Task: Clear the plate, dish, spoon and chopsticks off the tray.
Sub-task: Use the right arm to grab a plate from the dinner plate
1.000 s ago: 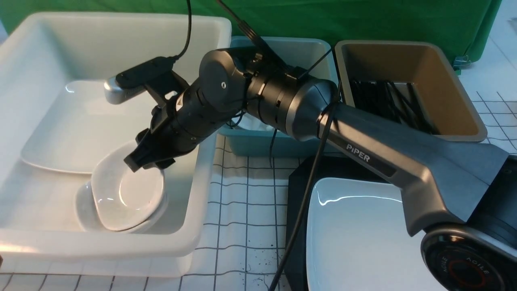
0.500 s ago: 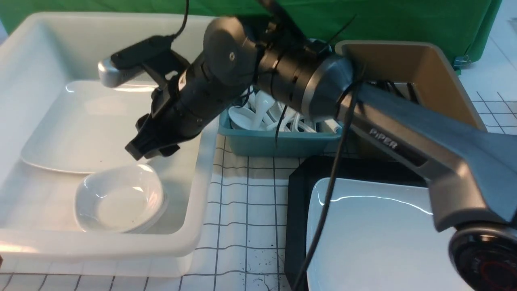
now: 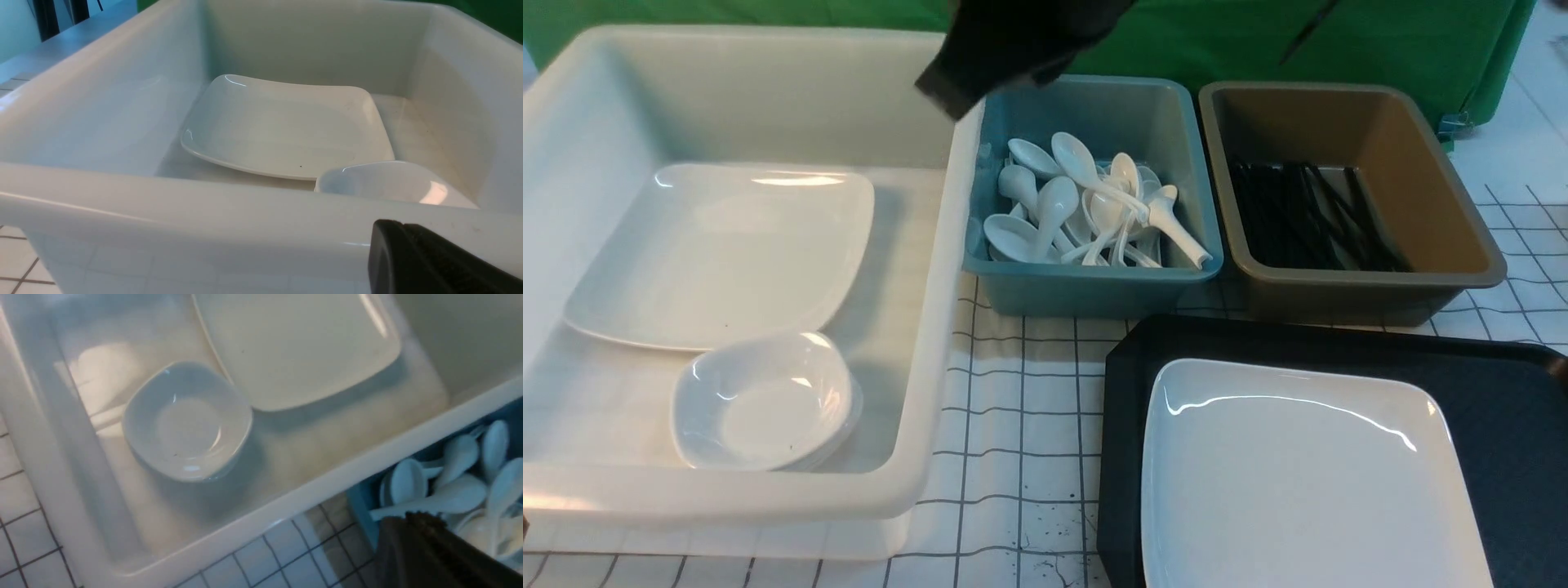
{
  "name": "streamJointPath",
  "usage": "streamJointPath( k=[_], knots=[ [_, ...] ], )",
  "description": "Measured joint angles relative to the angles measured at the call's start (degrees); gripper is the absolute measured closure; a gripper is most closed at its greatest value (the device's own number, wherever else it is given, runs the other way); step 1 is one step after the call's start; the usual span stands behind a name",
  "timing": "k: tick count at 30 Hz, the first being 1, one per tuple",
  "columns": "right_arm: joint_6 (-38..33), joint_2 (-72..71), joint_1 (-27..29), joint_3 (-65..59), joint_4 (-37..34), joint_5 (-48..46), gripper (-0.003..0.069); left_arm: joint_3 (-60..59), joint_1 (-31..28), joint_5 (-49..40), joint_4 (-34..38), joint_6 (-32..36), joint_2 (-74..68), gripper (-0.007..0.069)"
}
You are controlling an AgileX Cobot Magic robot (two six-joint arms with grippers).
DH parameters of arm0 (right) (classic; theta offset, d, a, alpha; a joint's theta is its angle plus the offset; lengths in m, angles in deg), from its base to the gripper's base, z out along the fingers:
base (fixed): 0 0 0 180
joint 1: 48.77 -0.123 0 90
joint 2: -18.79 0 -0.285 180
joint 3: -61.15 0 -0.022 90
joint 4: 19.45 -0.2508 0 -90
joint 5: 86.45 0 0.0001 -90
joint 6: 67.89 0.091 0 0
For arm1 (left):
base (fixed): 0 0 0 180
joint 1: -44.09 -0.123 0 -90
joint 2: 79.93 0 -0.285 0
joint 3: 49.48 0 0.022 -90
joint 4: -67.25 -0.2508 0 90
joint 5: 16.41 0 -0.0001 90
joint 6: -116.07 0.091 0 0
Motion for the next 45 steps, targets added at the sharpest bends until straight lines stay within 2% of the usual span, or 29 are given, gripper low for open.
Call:
streamJointPath(
  k=[8,14,19,23,30,35,40,43,45],
  knots=[
    [2.22,-18.23,5.41,-11.39,3.9,0.0,0.0629,0.0,0.0,0.0,0.0,0.0,0.0,0.0619],
    [4.09,-37.88,12.97,-29.67,4.62,0.41,0.0629,0.0,0.0,0.0,0.0,-0.06,0.0,0.0619],
    [6.94,-52.11,16.42,-43.79,4.86,7.02,0.0629,0.0,0.0,0.0,0.0,0.0,0.0,0.0619],
    [7.7,-66.54,17.09,-59.49,4.88,12.24,0.0629,0.0,0.0,0.0,0.0,0.0,0.0,0.0619],
    [9.91,-82.04,17.12,-80.53,4.83,15.38,0.0629,0.0,0.0,0.0,0.0,0.0,0.0,0.0619],
    [14.06,-88.74,17.12,-89.55,4.83,21.05,0.0629,0.0,0.0,0.0,0.0,0.0,0.0,0.0619],
    [15.62,-90.69,17.12,-93.57,4.77,24.36,0.0629,0.0,0.0,2.56,-1.26,0.04,0.0,0.0619],
    [19.81,-90.07,17.12,-94.1,4.89,21.54,0.0629,0.0,0.0,6.05,1.46,0.04,0.0,0.0619],
    [24.63,-88.38,17.12,-94.15,5.74,15.76,0.0629,0.0,0.0,7.99,5.07,0.04,0.0,0.0619]
  ],
)
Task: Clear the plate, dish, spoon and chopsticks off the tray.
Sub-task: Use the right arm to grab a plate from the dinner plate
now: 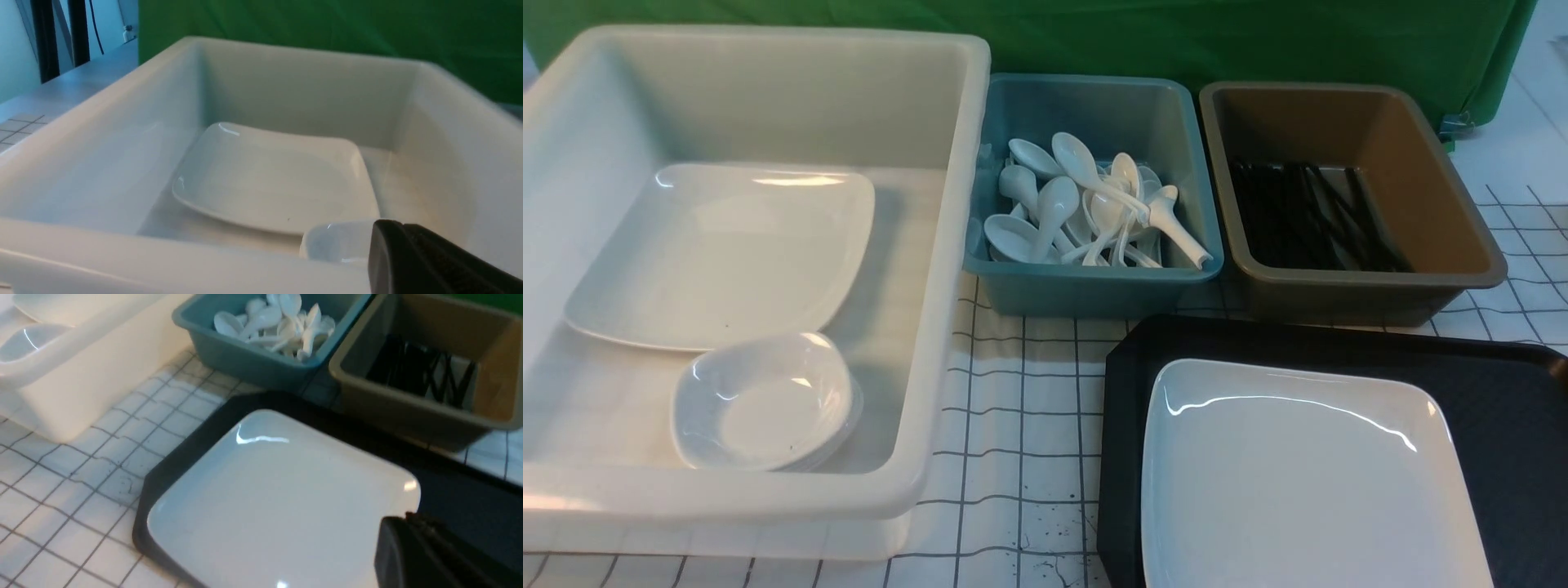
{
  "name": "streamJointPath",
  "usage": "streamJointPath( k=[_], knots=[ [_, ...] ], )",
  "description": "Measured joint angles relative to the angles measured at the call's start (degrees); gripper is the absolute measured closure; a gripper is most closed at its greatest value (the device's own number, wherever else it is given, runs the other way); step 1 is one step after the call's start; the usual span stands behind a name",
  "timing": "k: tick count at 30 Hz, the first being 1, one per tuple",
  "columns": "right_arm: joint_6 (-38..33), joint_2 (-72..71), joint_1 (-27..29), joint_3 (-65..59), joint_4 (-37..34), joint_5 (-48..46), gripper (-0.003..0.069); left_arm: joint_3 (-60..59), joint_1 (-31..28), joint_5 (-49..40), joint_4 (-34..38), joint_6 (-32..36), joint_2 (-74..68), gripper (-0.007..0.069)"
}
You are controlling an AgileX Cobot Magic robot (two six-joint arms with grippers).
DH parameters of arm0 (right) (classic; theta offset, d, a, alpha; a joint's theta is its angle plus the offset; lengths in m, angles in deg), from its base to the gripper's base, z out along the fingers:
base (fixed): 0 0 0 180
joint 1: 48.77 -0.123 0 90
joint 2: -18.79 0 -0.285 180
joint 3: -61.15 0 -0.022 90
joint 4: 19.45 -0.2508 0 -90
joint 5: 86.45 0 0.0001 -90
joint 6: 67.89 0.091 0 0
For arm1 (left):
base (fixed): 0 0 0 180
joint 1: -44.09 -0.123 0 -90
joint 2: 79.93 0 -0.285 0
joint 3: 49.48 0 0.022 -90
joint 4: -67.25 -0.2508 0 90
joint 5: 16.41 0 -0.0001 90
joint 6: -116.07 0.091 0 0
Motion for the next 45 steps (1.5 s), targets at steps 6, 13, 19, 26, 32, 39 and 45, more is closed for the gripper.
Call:
streamJointPath(
  k=[6,13,19,26,32,39,45],
  knots=[
    [4.99,10.28,0.0,-0.41,2.74,-15.67,0.0629,0.0,0.0,1.02,3.86,-0.05,0.0,0.0619],
    [4.88,23.76,0.04,-0.57,6.53,-15.33,0.0629,0.0,0.0,1.04,4.08,-0.05,0.0,0.0619],
    [4.3,32.46,6.0,-0.57,7.1,-8.05,0.0629,0.0,0.0,1.04,2.87,-0.05,0.0,0.0619],
    [-9.15,40.5,24.62,-0.57,-4.54,-2.13,0.0629,0.0,0.0,1.15,2.53,-0.05,0.0,0.0619],
    [-23.68,46.57,41.2,-0.57,-23.75,-1.41,0.0629,0.0,0.0,1.19,2.41,-0.05,0.0,0.0619],
    [-27.93,48.71,44.52,-0.57,-29.17,0.26,0.0629,0.0,0.0,1.19,2.41,-0.05,0.0,0.0619],
    [-28.16,53.77,44.52,-0.57,-29.17,4.18,0.0629,0.0,0.0,1.19,2.41,-0.05,0.0,0.0619]
  ],
)
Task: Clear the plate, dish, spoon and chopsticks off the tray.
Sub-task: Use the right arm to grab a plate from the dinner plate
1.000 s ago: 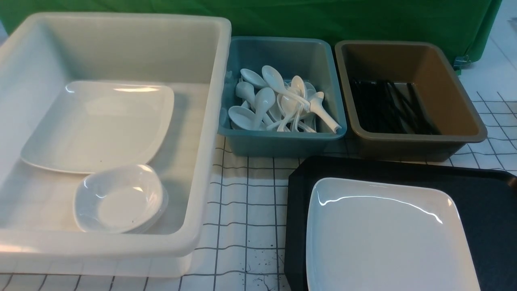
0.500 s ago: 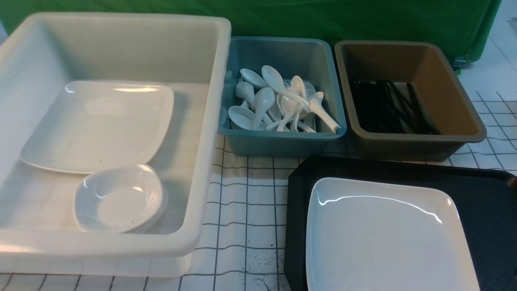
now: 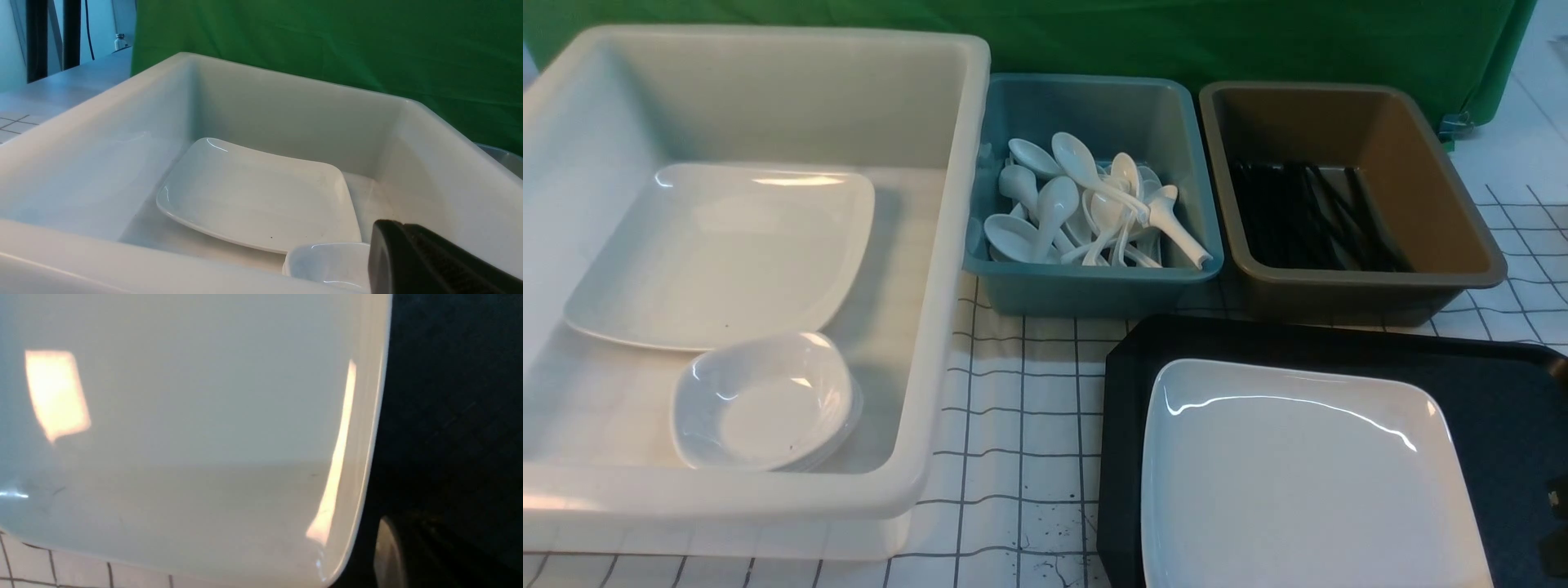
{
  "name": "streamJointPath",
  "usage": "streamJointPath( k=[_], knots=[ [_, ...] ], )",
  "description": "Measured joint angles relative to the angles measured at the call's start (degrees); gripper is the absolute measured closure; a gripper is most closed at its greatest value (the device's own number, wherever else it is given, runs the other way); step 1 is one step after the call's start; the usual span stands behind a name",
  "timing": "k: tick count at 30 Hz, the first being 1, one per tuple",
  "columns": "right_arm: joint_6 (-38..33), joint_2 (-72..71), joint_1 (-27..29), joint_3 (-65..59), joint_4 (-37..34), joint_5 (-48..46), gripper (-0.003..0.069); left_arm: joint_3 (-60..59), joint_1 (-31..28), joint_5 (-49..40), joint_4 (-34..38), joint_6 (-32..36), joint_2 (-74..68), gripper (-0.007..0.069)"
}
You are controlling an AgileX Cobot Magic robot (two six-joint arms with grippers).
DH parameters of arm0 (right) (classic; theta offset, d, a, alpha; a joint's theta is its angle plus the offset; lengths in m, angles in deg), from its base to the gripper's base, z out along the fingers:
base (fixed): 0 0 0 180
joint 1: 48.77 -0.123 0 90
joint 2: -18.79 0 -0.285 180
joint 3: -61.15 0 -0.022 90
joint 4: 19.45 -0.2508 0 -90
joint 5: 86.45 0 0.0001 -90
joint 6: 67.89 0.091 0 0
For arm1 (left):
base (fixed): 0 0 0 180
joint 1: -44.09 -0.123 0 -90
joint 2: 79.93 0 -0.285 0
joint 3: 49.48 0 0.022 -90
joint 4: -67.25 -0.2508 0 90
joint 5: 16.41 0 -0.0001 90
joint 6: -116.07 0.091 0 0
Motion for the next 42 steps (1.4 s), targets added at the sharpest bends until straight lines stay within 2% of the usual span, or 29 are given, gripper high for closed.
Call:
streamJointPath(
  k=[5,8,12,13,14,15,17,19,26,31,37,42],
  knots=[
    [-0.24,7.88,0.0,0.0,-0.07,0.54,0.0625,0.0,0.0,0.0,-0.01,0.0,0.0,0.0619],
    [-0.24,12.95,0.0,0.0,-0.66,0.72,0.0588,0.0,0.0,0.05,-0.07,0.0,0.0,0.0619],
    [-0.17,19.11,0.0,0.0,-2.11,2.08,0.0458,0.0,0.0,0.05,-0.07,0.0,0.0,0.0619],
    [-0.12,19.4,0.0,0.0,-2.11,2.08,0.0449,0.0,0.0,0.05,-0.07,0.0,0.0,0.0619],
    [0.4,20.32,0.18,0.41,-2.6,1.77,0.0407,0.0,0.0,0.05,-0.07,0.0,0.0,0.0619],
    [1.64,21.31,0.18,0.79,-3.22,1.08,0.0335,0.0,0.0,0.05,-0.07,0.0,0.0,0.0619],
    [3.44,22.0,0.24,1.3,-4.17,0.44,0.0262,0.0,0.0,0.05,-0.07,0.0,0.0,0.0619],
    [4.34,22.45,0.37,1.59,-4.67,0.01,0.0229,0.0,0.0,0.16,-0.07,0.0,0.0,0.0619],
    [5.09,23.48,0.64,3.22,-5.54,-1.99,0.0229,0.0,0.0,0.23,-0.07,0.0,0.0,0.0619],
    [2.56,25.3,0.53,7.38,-2.16,-7.99,0.023,0.0,0.0,0.23,-0.07,0.0,0.0,0.0619],
    [6.77,24.3,0.53,10.76,1.63,-16.51,0.023,0.0,0.0,0.23,-0.07,0.0,0.0,0.0619],
    [7.83,20.38,0.49,10.83,1.84,-18.01,0.023,0.0,0.0,0.23,-0.07,0.0,0.0,0.0619]
  ],
)
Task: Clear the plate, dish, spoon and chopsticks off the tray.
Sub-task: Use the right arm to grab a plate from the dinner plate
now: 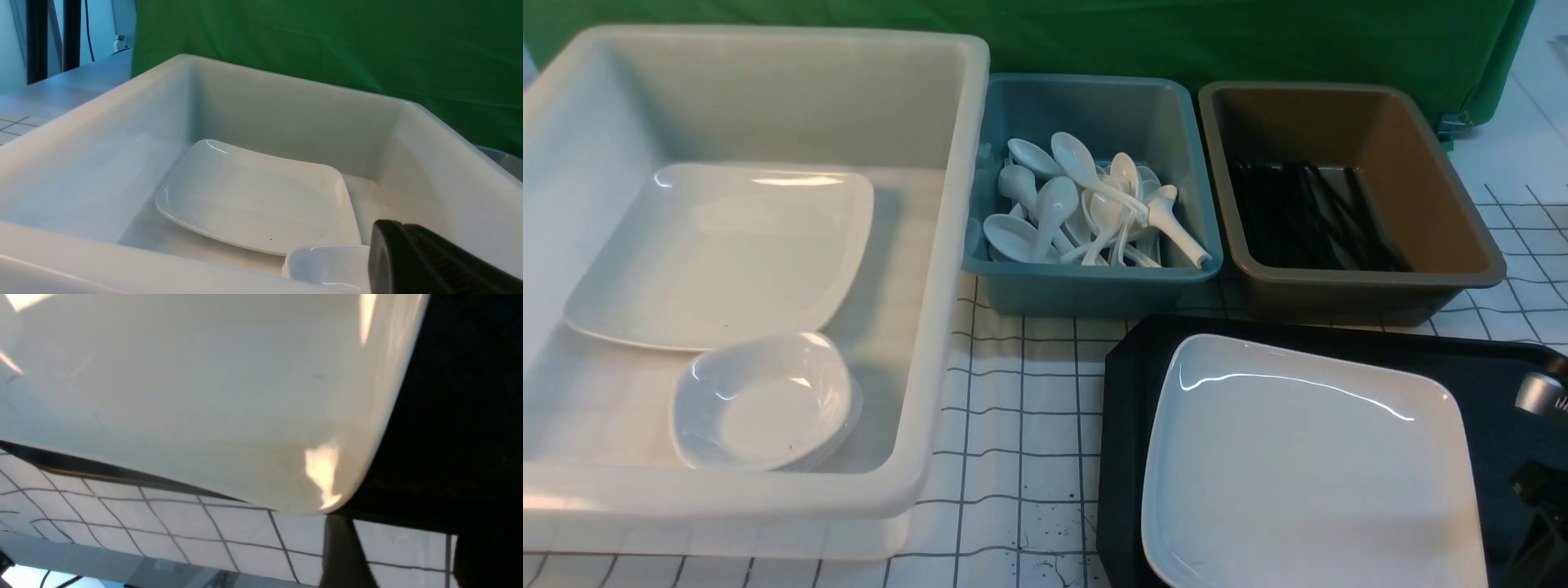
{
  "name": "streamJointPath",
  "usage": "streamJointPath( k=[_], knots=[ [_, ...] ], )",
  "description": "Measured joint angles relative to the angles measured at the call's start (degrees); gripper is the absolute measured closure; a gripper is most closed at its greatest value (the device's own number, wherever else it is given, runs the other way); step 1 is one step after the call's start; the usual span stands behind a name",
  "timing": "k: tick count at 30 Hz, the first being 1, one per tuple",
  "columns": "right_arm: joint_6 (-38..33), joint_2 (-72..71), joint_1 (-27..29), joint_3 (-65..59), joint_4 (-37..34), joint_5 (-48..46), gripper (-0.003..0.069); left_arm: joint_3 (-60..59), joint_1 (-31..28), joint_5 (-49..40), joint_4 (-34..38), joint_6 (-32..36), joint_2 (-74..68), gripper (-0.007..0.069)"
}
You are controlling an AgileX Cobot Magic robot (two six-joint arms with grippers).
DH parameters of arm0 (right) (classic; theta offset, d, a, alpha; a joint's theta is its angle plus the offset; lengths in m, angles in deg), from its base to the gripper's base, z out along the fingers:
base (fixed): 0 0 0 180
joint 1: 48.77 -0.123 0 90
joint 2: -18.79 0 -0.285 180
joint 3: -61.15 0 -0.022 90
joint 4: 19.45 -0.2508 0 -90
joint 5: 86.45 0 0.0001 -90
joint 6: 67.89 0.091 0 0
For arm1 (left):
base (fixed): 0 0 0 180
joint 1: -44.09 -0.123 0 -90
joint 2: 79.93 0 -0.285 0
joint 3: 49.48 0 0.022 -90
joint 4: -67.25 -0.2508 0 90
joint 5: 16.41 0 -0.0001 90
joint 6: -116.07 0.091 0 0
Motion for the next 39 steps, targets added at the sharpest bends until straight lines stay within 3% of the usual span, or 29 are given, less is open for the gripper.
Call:
streamJointPath(
  k=[13,16,31,33,39],
  knots=[
    [0.45,-2.65,-3.65,-7.2,0.44,17.75,0.0224,0.0,0.0,0.0,0.0,0.0,0.0,0.0619],
    [0.52,-2.65,-4.7,-8.24,-0.05,21.16,0.0191,0.0,0.0,0.0,0.0,0.0,0.0,0.0619],
    [0.57,-1.07,-13.83,-7.98,-2.25,24.25,0.0167,0.0,0.0,0.0,-0.12,0.0,0.0,0.0619],
    [0.57,-1.03,-14.02,-7.86,-2.13,24.25,0.0176,0.0,0.0,0.0,-0.12,0.0,0.0,0.0619],
    [-0.01,-0.37,-14.07,-6.46,-1.83,23.79,0.034,0.0,0.0,0.0,-0.16,0.0,0.0,0.0619]
  ],
)
